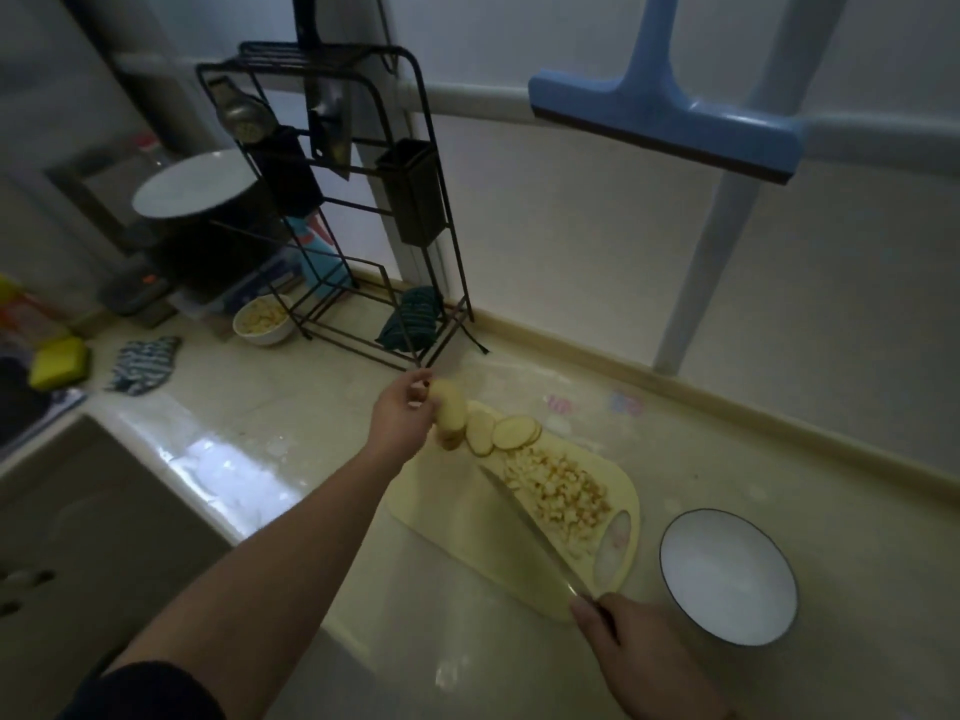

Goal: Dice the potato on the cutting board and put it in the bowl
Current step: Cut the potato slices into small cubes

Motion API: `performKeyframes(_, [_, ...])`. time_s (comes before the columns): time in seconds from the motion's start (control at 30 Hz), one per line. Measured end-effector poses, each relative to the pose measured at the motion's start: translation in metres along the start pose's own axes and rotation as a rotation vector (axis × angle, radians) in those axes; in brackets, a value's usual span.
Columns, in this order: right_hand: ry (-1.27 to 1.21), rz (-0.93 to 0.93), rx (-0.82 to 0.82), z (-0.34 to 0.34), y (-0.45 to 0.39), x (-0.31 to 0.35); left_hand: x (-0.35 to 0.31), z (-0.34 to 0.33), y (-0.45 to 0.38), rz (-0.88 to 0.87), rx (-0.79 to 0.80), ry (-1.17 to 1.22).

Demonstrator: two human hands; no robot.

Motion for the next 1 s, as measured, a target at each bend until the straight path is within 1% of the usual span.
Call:
performKeyframes(0.07, [-0.129, -0.083, -0.025, -0.005, -0.001, -0.006, 0.026, 0.009, 0.017, 0.068, -0.015, 0.074])
performKeyframes(0.17, [-0.353, -0.201, 0.022, -0.008, -0.007, -0.006, 0.07, 0.002, 0.037, 0.19, 0.094, 0.071])
performKeyframes(0.2, [-0.411, -0.212, 0.058, -0.009, -0.011, -0.003, 0.082, -0.002, 0.041, 0.212, 0.124, 0.044])
performKeyframes(0.27, [-0.395, -0.154, 0.086, -0.007, -0.02, 0.003, 0.095, -0.011, 0.042, 0.203, 0.166, -0.066])
performKeyframes(0.33, [-0.332, -0.105, 0.076, -0.006, -0.03, 0.006, 0.099, -0.016, 0.039, 0.109, 0.159, -0.247])
performKeyframes(0.43, [-0.287, -0.107, 0.079, -0.009, -0.041, 0.009, 0.104, -0.019, 0.034, -0.147, 0.143, -0.456])
performKeyframes(0.57, [-0.285, -0.121, 0.088, -0.019, -0.053, 0.012, 0.111, -0.022, 0.029, -0.433, 0.167, -0.645])
performKeyframes(0.63, [-0.28, -0.109, 0.104, -0.025, -0.057, 0.018, 0.114, -0.023, 0.031, -0.604, 0.143, -0.756])
performKeyframes(0.67, [-0.268, -0.096, 0.118, -0.027, -0.058, 0.022, 0.115, -0.023, 0.03, -0.658, 0.133, -0.786])
performKeyframes(0.77, [-0.164, -0.071, 0.158, -0.033, -0.061, 0.034, 0.119, -0.02, 0.027, -0.688, 0.116, -0.755])
performKeyframes(0.83, [-0.151, -0.084, 0.169, -0.034, -0.066, 0.035, 0.119, -0.018, 0.025, -0.703, 0.086, -0.759])
performKeyframes(1.0, [-0.154, -0.094, 0.233, -0.025, -0.078, 0.033, 0.121, -0.021, 0.037, -0.667, -0.002, -0.809])
Point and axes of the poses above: each hand's wrist, its own y-axis away from the middle knuckle, its own z-axis out of the back of the hand, x = y × z, the point moved 2 cm from there along -y, towards the middle knuckle, and after that the axes turned 13 degrees about z, right-handed, at the moved point
